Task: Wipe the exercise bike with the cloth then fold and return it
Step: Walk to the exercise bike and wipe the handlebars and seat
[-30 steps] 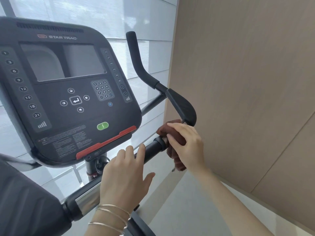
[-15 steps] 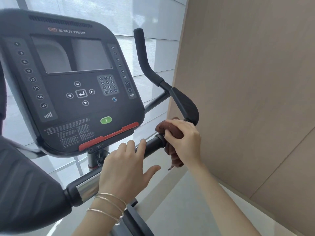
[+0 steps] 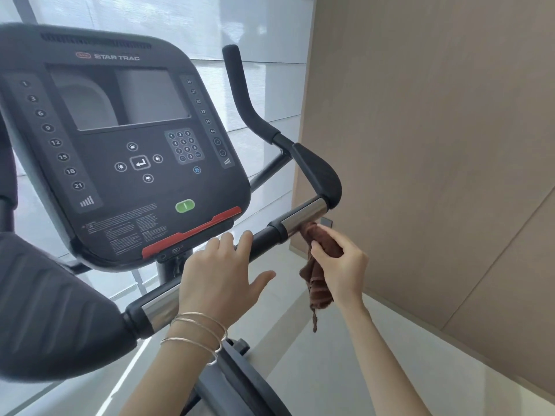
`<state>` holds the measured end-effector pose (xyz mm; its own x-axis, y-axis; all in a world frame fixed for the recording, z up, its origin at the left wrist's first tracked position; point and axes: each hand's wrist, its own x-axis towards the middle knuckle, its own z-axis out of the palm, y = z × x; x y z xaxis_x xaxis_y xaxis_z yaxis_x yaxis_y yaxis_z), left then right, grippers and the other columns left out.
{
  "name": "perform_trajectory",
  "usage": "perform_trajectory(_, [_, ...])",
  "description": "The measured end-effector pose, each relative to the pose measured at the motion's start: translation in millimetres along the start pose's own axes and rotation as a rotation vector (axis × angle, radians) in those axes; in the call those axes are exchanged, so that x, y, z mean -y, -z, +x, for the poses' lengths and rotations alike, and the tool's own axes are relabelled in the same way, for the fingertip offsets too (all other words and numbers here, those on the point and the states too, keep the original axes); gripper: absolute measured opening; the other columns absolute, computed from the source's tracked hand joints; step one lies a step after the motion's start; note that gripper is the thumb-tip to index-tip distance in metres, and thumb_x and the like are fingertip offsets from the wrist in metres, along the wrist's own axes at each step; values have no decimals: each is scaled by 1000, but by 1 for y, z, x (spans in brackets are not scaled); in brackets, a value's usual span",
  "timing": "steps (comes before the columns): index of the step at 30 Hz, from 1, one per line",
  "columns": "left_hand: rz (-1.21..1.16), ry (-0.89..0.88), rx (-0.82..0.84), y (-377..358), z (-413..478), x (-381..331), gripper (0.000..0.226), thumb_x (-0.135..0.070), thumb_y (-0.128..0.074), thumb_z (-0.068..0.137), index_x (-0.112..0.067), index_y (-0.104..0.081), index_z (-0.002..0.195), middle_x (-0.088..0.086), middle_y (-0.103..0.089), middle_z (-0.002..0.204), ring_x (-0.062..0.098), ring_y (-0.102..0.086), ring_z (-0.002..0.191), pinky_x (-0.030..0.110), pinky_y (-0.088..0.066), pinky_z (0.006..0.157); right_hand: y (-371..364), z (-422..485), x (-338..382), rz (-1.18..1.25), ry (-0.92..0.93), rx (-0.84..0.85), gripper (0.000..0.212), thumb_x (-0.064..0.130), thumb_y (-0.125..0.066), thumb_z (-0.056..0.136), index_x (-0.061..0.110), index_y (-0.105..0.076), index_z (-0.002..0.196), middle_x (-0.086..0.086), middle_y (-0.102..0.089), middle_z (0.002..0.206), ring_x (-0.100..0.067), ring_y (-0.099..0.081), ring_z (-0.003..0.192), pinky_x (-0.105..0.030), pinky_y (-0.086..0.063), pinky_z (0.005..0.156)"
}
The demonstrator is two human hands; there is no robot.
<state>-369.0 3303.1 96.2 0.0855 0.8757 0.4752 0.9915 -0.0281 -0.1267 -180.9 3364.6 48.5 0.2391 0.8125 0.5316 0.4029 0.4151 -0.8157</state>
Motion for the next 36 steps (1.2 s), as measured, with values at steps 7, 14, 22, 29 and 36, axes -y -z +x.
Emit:
perform_trajectory(7, [22, -17, -2, 3, 1, 0, 67, -73, -27, 82, -27, -33, 131, -6, -56, 101, 15, -54, 85, 26, -35, 55, -21, -29, 10, -24, -6, 190, 25, 17, -71, 79, 19, -70, 103, 6, -73, 94, -7, -65, 87, -22, -53, 85])
perform_trajectory(14, [10, -11, 23, 3, 0, -1, 68, -73, -26, 82, -30, -26, 135, -9, -54, 106, 12, -52, 88, 23, -31, 57, -37, 3, -7, 3, -87, -13, 27, 17, -78, 73, 23, -63, 95, 18, -65, 84, 8, -59, 78, 3, -42, 70])
perform_trajectory(22, [46, 9, 55, 4, 1, -2, 69, -74, -24, 81, -30, -25, 134, -9, -53, 104, 13, -52, 85, 24, -31, 54, -39, 19, -20, 35, -106, -175, 27, 11, -79, 71, 16, -64, 93, 8, -66, 86, -10, -61, 82, 2, -42, 68])
perform_trajectory(29, [54, 24, 83, 9, 3, -2, 70, -74, -26, 80, -28, -25, 134, -7, -52, 101, 14, -45, 77, 26, -30, 52, -27, 16, -21, -8, 5, -96, 28, 6, -77, 70, 18, -67, 93, 12, -65, 83, 2, -59, 79, 0, -42, 68])
perform_trajectory(36, [44, 39, 97, 7, 2, -3, 68, -72, -28, 81, -26, -28, 131, -5, -51, 99, 15, -37, 75, 29, -28, 53, -5, 40, -22, 32, -57, -156, 27, 2, -75, 70, 22, -70, 88, 9, -68, 86, -12, -63, 82, -20, -51, 74])
